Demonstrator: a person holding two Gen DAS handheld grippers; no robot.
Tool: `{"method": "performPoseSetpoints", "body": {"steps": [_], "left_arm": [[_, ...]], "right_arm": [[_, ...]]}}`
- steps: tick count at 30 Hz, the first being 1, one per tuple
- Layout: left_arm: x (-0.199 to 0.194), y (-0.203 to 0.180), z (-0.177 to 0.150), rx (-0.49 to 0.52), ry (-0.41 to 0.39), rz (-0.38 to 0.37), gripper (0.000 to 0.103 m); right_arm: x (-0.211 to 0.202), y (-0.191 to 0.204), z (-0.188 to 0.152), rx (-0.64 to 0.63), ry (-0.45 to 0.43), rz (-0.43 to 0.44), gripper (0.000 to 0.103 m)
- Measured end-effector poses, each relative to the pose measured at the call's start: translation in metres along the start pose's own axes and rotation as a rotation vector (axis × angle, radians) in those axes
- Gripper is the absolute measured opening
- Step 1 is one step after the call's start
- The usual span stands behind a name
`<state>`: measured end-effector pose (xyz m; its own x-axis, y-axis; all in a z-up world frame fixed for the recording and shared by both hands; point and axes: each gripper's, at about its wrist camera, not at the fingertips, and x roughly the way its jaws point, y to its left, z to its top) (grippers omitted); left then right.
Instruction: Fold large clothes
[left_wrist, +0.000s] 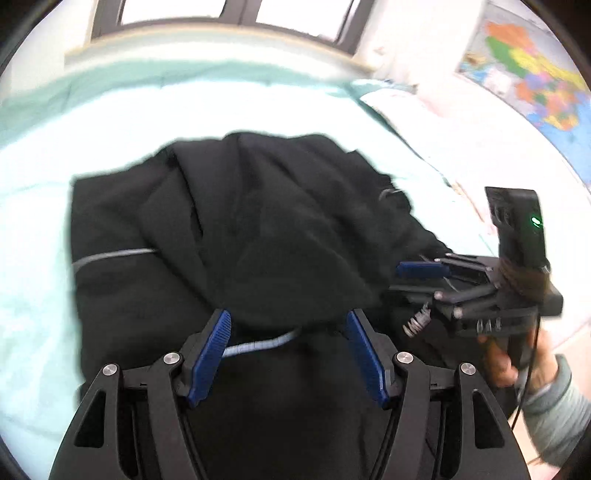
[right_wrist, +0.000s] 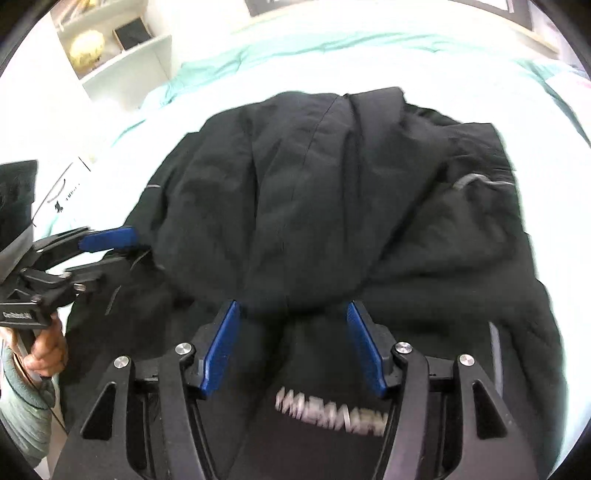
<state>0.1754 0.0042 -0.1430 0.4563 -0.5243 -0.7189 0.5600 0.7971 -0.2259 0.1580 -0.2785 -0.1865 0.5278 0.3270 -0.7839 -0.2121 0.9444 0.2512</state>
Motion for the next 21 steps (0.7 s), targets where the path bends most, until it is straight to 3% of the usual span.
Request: {"method": "performPoseSetpoints", "body": {"steps": [3, 6, 11, 16, 21], "left_arm": [[-0.045, -0.003, -0.020, 0.011, -0.043, 0.041, 0.067], [-0.086, 0.014, -0.048, -0.052, -0.074, 0.058, 0.067], [-0.122, 0.046, -0.101, -0.189, -0.096, 0.114, 0.067], [-0.121, 0.077, -0.133, -0.312, -0.054, 0.126, 0.067], [-0.111, 0.090, -0.159, -0.408, -0.016, 0.045, 0.067]], "right_arm": [[-0.038, -0.005, -0.022, 0.017, -0.033, -0.077, 0.063], [-0.071, -0.020, -0.049, 0.084, -0.066, -0.153, 0.064], [-0.112, -0.050, -0.087, 0.225, -0.113, -0.173, 0.064], [-0.127, -0.059, -0.109, 0.261, -0.114, -0.273, 0.065], [-0.134, -0.065, -0.129, 0.269, -0.094, -0.326, 0.065]]}}
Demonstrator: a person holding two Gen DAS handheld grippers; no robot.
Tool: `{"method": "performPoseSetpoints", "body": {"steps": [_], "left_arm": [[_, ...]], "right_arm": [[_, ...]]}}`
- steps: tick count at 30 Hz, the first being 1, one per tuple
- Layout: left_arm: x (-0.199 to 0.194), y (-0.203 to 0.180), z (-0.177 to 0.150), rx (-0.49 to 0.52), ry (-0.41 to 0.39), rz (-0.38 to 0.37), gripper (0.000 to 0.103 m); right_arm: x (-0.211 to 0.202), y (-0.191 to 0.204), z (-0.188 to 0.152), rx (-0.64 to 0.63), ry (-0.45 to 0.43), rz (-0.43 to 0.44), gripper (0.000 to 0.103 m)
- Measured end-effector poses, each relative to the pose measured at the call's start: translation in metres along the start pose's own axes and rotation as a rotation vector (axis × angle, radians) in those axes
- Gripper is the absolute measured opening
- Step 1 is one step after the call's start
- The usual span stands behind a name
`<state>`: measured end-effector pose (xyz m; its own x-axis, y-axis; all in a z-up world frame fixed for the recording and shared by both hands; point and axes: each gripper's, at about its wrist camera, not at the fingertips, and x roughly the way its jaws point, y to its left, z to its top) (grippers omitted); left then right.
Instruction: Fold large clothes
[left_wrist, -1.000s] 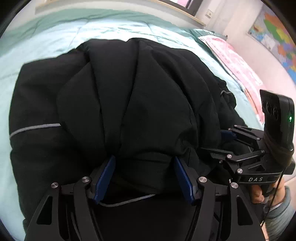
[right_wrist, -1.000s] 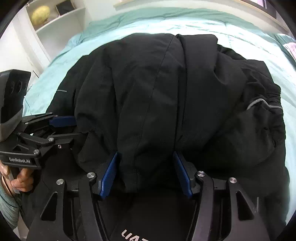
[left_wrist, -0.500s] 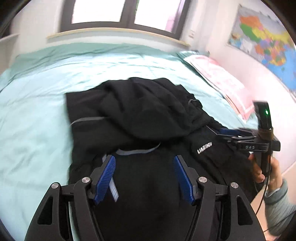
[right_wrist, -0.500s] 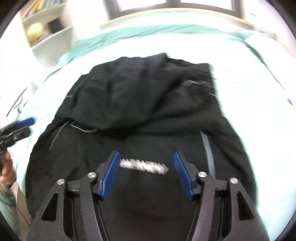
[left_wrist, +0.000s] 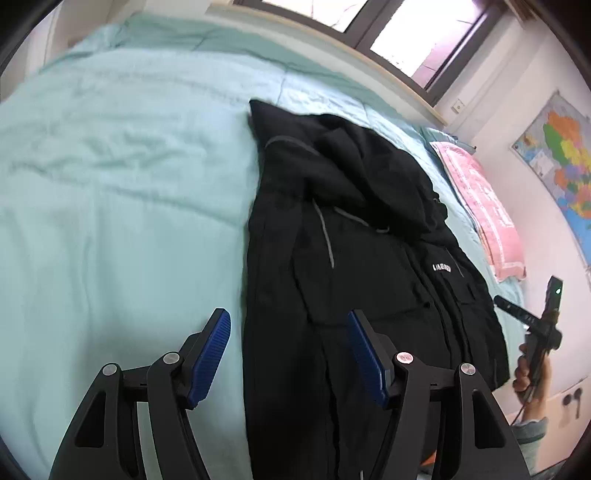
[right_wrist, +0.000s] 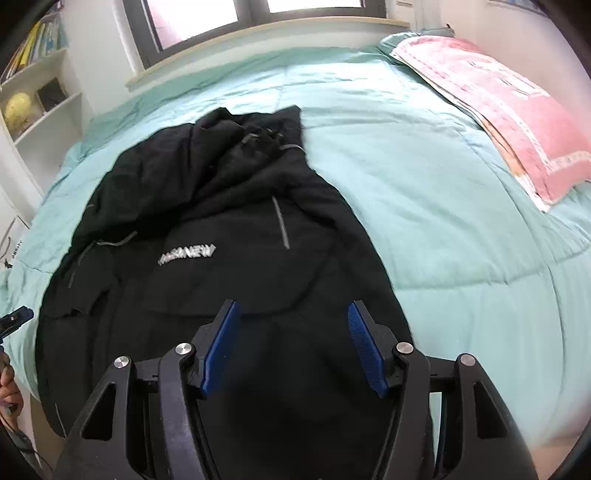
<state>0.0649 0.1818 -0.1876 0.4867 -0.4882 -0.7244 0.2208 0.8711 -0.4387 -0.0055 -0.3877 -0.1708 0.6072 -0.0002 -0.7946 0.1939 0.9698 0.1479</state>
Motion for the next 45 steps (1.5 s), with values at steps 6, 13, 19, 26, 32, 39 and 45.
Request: {"method": "performPoseSetpoints", "body": {"steps": [6, 13, 19, 26, 32, 39, 45], "left_arm": [[0.018, 0.003, -0.015, -0.023, 0.080, -0.027, 0.067], [0.025, 0.013, -0.022, -0.107, 0.089, -0.204, 0.067], [0.008, -0.007, -0.021, -0.072, 0.039, -0.286, 0.067], [0.016, -0.028, -0.019, -0.022, 0.059, -0.264, 0.067], [-0.018, -0.067, -0.036, 0.136, -0.004, -0.354, 0.066], [-0.020, -0.076, -0.061, 0.145, 0.038, -0.383, 0.066], [-0.009, -0.061, -0.105, 0.149, 0.134, -0.189, 0.066]], "right_arm": [[-0.004, -0.014, -0.020, -0.003, 0.019, -0.080, 0.064], [-0.014, -0.041, -0.036, 0.050, 0.027, -0.066, 0.064], [-0.006, -0.060, -0.054, 0.103, 0.104, -0.032, 0.064], [-0.002, -0.076, -0.069, 0.193, 0.134, 0.077, 0.058], [-0.036, -0.041, -0.058, 0.108, 0.094, 0.186, 0.048], [-0.037, -0.011, -0.066, 0.051, 0.110, 0.210, 0.048], [-0.023, -0.028, -0.098, 0.074, 0.187, 0.151, 0.048]]}}
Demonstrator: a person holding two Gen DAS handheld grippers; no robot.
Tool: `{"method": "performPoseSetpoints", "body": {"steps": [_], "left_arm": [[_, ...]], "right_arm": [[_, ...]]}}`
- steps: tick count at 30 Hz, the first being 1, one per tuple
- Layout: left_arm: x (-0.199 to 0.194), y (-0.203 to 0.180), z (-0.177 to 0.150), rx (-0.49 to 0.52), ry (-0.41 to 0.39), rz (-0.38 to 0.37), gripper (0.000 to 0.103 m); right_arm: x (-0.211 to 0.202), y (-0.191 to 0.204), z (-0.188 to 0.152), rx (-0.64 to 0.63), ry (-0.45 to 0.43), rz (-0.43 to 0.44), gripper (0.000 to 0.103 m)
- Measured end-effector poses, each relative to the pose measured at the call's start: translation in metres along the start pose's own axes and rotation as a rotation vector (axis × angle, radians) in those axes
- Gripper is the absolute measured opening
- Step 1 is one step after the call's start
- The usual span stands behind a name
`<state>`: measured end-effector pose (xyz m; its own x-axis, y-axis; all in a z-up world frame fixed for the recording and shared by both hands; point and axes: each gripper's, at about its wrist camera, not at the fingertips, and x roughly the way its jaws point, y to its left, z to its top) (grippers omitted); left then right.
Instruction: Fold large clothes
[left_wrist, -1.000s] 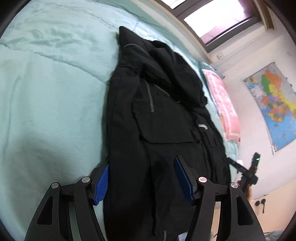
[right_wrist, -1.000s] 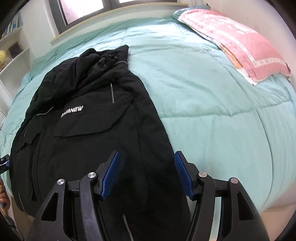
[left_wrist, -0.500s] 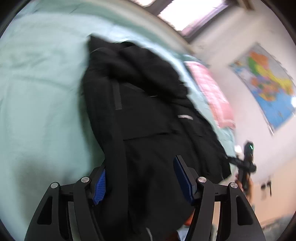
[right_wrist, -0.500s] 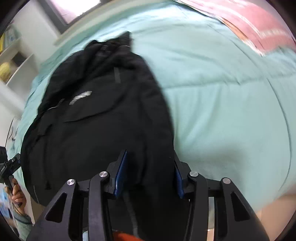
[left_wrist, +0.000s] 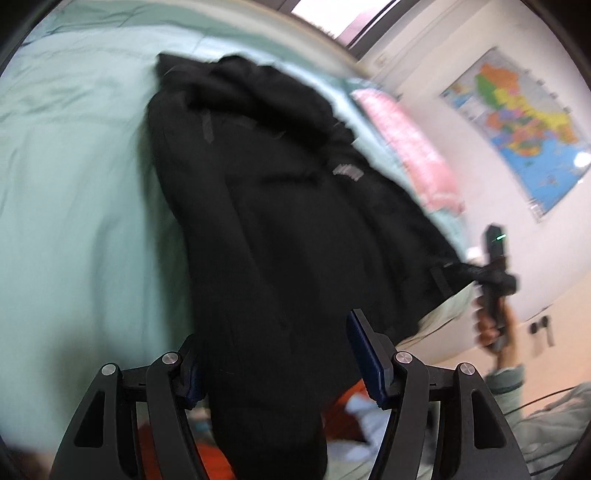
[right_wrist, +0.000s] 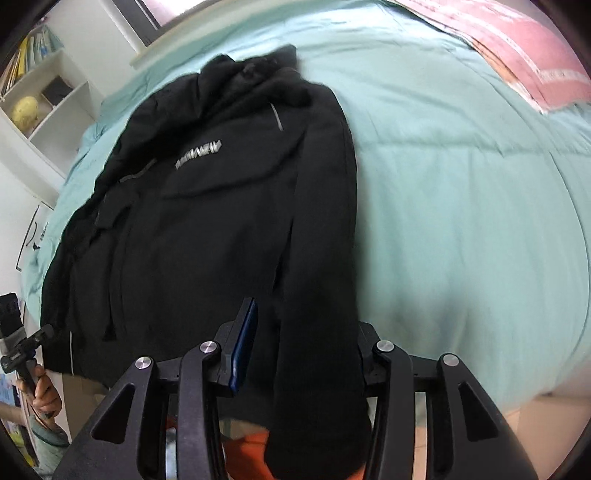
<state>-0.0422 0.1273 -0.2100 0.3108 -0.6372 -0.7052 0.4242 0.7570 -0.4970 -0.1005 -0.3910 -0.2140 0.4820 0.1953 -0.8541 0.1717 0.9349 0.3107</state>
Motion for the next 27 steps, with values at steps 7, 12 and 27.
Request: {"method": "performPoseSetpoints", "body": {"steps": [7, 12, 27], "left_arm": [[-0.006, 0.003, -0.010, -0.029, -0.027, 0.080, 0.014], [-0.036, 0.005, 0.009, -0.064, -0.129, 0.021, 0.013], [-0.079, -0.003, 0.170, -0.047, -0.343, -0.069, 0.014]], "right_arm": [[-0.014, 0.012, -0.018, -0.047, -0.046, -0.035, 0.017], [-0.043, 0.009, 0.006, -0.028, -0.128, -0.019, 0.012], [-0.088, 0.036, 0.179, -0.023, -0.345, 0.071, 0.012]]}}
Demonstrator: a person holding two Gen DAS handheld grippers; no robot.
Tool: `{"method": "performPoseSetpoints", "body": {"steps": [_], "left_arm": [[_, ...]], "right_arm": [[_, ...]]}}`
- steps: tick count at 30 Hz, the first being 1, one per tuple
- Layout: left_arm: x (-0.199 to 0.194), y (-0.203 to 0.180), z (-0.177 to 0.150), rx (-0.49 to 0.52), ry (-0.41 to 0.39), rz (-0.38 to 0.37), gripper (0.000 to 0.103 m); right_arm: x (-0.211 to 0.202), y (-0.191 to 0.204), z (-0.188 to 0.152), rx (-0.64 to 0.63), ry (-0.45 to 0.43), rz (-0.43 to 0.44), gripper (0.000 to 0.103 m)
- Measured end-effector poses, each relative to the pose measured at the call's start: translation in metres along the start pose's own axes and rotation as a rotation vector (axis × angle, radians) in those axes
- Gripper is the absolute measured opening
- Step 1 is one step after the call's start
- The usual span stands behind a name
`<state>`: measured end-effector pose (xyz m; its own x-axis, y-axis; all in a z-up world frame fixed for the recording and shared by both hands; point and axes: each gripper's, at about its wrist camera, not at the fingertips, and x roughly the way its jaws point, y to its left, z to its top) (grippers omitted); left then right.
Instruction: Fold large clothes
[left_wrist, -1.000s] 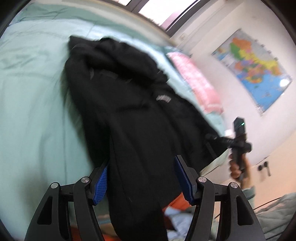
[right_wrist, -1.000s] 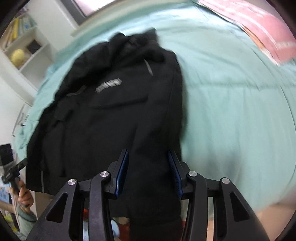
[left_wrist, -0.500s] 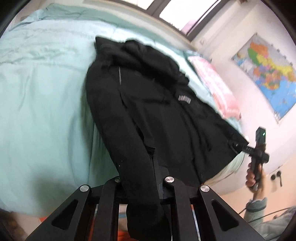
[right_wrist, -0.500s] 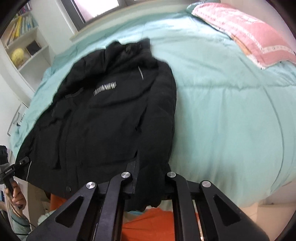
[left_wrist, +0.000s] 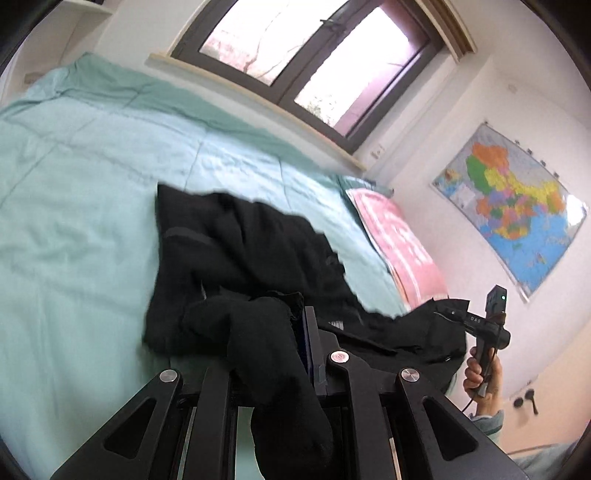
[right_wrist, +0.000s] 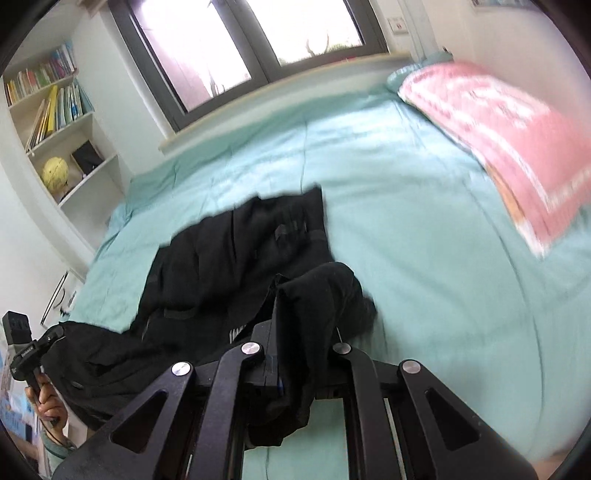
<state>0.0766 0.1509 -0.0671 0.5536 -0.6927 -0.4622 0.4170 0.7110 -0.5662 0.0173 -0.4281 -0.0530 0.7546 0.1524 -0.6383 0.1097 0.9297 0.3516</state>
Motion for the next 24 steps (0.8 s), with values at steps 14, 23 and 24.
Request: {"method": "performPoseSetpoints", "body": {"steps": [14, 23, 24], "left_arm": [[0.130, 0.060, 0.142, -0.105, -0.056, 0.156, 0.014], [0.234, 0.127, 0.143, -0.167, 0.031, 0.313, 0.017], [0.246, 0.132, 0.139, -0.162, 0.051, 0.332, 0.017]], "right_arm": [[0.151, 0.014, 0.156, 0.071, -0.040, -0.013, 0.013], [0.288, -0.007, 0.147, 0.022, 0.075, -0.196, 0.013], [0.300, -0.007, 0.144, 0.012, 0.094, -0.213, 0.013]]}}
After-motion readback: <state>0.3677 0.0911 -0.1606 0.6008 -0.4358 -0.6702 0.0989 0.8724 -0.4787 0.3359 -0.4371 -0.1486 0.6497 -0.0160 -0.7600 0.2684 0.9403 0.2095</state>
